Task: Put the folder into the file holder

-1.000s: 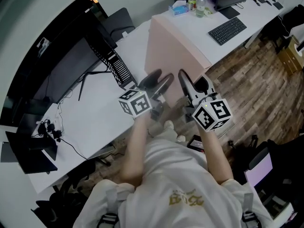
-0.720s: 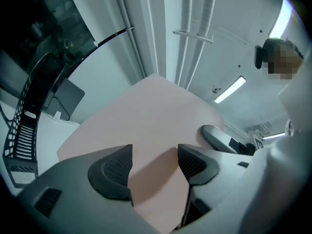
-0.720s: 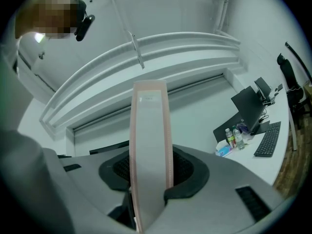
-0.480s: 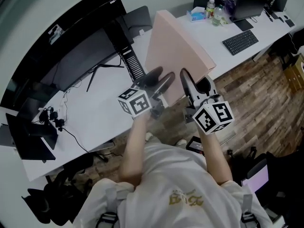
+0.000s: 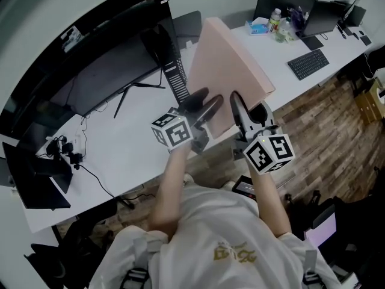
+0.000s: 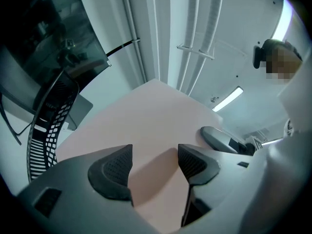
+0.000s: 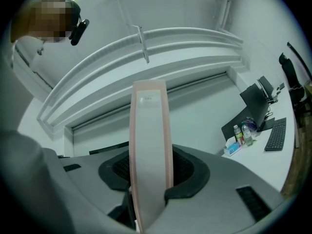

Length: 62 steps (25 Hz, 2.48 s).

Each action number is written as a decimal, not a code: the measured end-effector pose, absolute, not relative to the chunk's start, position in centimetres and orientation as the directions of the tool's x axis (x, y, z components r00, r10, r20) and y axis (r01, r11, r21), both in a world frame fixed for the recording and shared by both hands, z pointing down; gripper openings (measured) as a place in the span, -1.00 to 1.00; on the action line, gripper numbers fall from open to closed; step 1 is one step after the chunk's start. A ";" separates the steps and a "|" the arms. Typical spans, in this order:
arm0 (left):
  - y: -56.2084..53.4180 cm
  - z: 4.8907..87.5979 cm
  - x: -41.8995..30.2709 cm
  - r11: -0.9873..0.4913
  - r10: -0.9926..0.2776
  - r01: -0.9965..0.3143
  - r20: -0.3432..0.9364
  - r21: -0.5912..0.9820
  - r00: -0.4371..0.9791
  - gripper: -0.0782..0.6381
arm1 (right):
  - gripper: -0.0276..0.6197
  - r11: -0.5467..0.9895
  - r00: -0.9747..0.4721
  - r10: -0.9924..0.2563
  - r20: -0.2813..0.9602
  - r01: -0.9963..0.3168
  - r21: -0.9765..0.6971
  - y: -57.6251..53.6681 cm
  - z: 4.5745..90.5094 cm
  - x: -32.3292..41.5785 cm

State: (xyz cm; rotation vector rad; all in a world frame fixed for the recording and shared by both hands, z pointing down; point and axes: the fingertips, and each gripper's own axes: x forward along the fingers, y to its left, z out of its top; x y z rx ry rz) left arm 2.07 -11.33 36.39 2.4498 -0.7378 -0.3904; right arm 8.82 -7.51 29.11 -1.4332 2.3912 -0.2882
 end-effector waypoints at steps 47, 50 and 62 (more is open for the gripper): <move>-20.6 38.3 -12.1 -0.705 -0.536 -0.237 -0.283 0.669 0.796 0.04 | -0.38 0.506 -0.491 -0.860 -0.139 -0.855 -0.115 -15.8 30.0 -7.4; -21.5 38.8 -12.8 -0.698 -0.548 -0.239 -0.288 0.676 0.785 0.04 | -0.38 0.514 -0.500 -0.856 -0.135 -0.850 -0.116 -16.8 30.4 -8.1; -24.0 39.5 -14.0 -0.661 -0.575 -0.215 -0.302 0.719 0.760 0.00 | -0.38 0.495 -0.483 -0.868 -0.116 -0.858 -0.135 -19.0 31.2 -9.0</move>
